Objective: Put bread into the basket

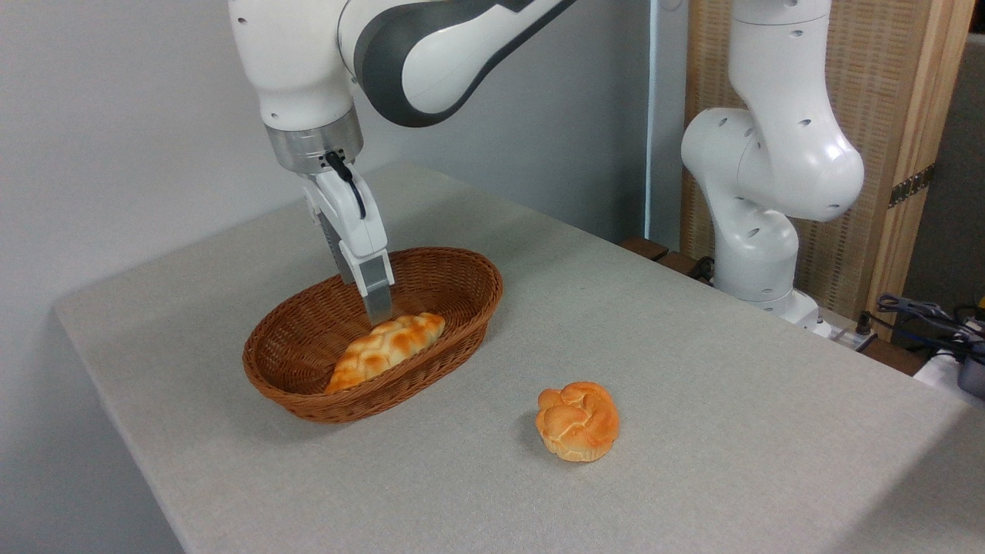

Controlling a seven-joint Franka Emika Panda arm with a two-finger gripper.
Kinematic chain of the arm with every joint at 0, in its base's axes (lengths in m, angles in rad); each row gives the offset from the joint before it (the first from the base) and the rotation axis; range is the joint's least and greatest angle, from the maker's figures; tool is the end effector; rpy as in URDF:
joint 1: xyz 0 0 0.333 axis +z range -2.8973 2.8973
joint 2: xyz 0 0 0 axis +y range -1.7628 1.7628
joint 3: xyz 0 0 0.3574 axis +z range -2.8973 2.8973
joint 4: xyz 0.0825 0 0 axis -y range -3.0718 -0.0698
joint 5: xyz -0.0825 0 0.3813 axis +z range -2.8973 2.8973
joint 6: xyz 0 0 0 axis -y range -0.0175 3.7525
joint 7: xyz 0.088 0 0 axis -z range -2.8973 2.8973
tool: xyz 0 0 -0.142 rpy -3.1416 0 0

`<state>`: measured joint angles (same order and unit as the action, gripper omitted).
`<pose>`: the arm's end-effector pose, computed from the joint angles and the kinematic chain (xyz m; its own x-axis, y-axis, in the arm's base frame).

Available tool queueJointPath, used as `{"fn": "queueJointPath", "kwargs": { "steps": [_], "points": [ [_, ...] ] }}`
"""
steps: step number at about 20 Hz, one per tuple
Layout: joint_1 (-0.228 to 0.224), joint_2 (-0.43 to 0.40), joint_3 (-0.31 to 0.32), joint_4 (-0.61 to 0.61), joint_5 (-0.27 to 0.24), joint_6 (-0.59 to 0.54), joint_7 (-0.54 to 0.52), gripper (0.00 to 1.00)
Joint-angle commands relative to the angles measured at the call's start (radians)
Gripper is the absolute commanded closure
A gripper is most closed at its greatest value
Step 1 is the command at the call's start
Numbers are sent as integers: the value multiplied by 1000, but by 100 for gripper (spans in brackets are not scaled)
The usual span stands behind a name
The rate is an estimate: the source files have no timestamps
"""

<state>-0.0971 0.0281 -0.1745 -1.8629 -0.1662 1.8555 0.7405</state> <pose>0.5383 -0.1682 0.5030 0.5744 -0.8146 0.0804 -0.8152 -0.5605 0.1458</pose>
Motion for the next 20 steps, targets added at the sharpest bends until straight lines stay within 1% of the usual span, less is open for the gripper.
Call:
{"fn": "queueJointPath", "kwargs": {
  "steps": [1,10,12,15,16,17,19,20],
  "points": [
    [-6,-7,13,10,-6,1,-1,0],
    [0,-4,20,56,-3,-15,-4,0],
    [1,2,20,70,1,-41,-12,0],
    [8,21,24,149,2,-107,-12,0],
    [14,25,38,172,2,-125,-12,0],
    [14,27,50,189,2,-128,-12,0],
    [14,27,55,205,4,-130,-19,0],
    [16,30,58,223,23,-131,-26,0]
  ]
}}
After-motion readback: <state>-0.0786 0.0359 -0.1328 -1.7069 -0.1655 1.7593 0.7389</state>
